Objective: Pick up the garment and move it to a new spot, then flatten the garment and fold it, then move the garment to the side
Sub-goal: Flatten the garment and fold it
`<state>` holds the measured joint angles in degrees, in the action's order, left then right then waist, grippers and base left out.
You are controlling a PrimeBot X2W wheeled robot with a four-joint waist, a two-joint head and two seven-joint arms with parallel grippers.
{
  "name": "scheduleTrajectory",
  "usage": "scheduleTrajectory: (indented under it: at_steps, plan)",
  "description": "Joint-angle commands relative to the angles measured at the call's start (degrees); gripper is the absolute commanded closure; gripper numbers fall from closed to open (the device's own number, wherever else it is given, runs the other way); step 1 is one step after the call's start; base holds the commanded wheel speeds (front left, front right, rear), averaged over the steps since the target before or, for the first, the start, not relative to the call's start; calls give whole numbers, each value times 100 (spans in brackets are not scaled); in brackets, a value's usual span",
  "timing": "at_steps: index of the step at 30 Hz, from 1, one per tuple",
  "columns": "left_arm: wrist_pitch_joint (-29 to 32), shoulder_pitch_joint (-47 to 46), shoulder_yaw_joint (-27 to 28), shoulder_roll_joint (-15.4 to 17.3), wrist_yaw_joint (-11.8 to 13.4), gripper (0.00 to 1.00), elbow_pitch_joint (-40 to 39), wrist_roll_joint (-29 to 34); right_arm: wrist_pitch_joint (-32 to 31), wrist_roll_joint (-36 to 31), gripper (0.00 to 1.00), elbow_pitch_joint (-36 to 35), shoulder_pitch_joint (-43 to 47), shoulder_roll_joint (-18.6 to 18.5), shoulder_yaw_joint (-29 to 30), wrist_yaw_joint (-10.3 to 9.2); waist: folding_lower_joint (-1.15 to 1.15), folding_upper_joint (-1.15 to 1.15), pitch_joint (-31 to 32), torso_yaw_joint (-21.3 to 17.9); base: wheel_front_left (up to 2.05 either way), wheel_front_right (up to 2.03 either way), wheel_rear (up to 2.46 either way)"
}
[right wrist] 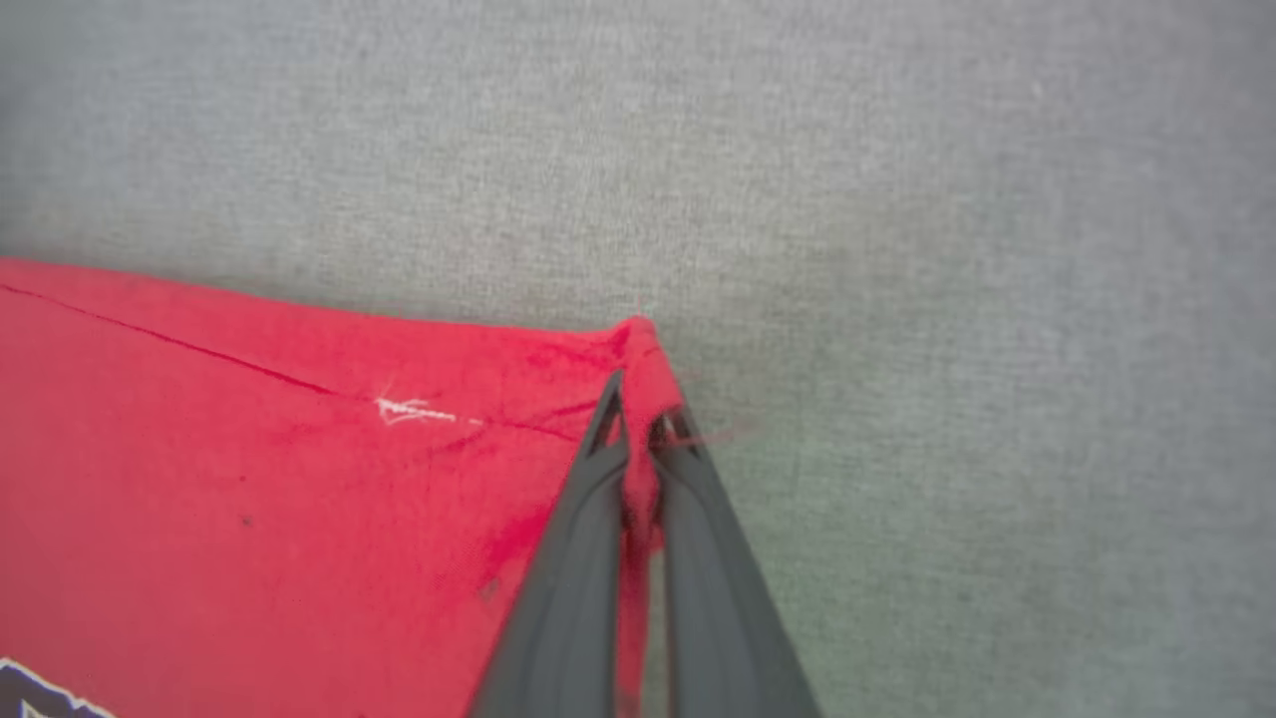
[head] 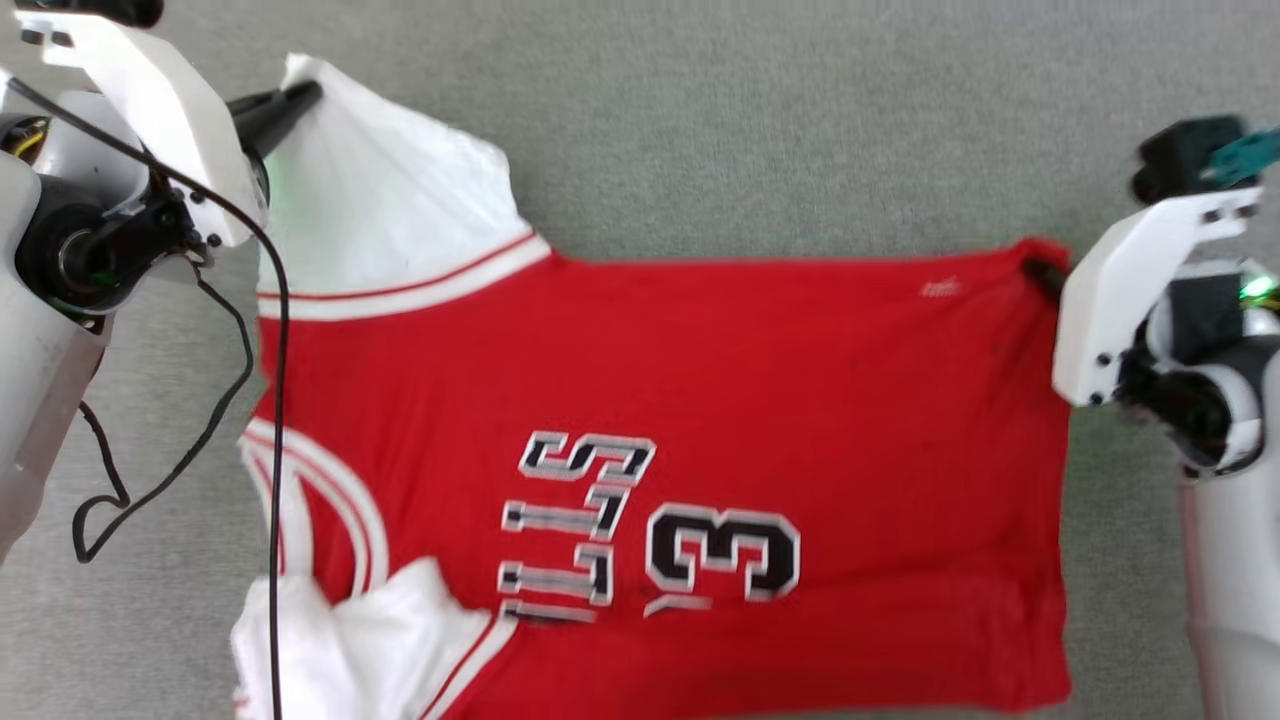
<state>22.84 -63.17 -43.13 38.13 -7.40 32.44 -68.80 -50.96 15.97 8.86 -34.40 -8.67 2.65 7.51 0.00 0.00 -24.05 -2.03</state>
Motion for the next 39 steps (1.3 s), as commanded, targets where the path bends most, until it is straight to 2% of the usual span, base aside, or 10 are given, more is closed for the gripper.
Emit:
scheduleTrajectory:
  at_steps: [1, 7, 12, 22, 32, 33, 34, 35, 36, 39]
  plan:
    - [-58, 54, 43, 8, -5, 100, 14, 8, 47, -5, 100, -41, -64, -12, 44, -4, 0, 0, 115, 57, 0, 0, 0]
    - [-511, 370, 135, 88, -10, 100, -58, -80, 498, 0, 100, -259, 214, 42, 335, -4, 0, 0, 552, 202, 0, 0, 0]
    - [-847, 1086, 170, 273, 19, 100, -403, -217, 756, 71, 100, -381, 704, 82, 460, -4, 0, 0, 939, 320, 0, 0, 0]
    - [-1502, 3273, 94, 570, 605, 100, -1548, -658, 1213, 245, 100, -511, 2126, 229, 613, -4, 0, 0, 1539, 606, 0, 0, 0]
    - [-1958, 5010, -13, 378, 1058, 100, -2147, -1282, 1777, 477, 100, -316, 3296, 467, 990, -4, 0, 0, 1783, 760, 0, 0, 0]
    - [-1975, 5091, -48, 337, 1058, 100, -2160, -1297, 1811, 482, 96, -271, 3396, 493, 1009, -4, 0, 0, 1795, 763, 0, 0, 0]
    - [-1965, 5142, -89, 307, 1062, 100, -2149, -1294, 1866, 506, 65, -254, 3474, 510, 1008, -4, 0, 0, 1806, 768, 0, 0, 0]
    - [-1984, 5170, -128, 277, 1051, 70, -2125, -1259, 1932, 564, 0, -240, 3517, 523, 1011, -4, 0, 0, 1814, 772, 0, 0, 0]
    - [-2036, 5182, -141, 217, 1023, 2, -2096, -1246, 2012, 576, 0, -232, 3577, 535, 994, -4, 0, 0, 1830, 775, 0, 0, 0]
    - [-2270, 5149, -168, 90, 956, 0, -2017, -1084, 2419, 634, 0, -293, 3706, 559, 945, -4, 0, 0, 1883, 773, 0, 0, 0]
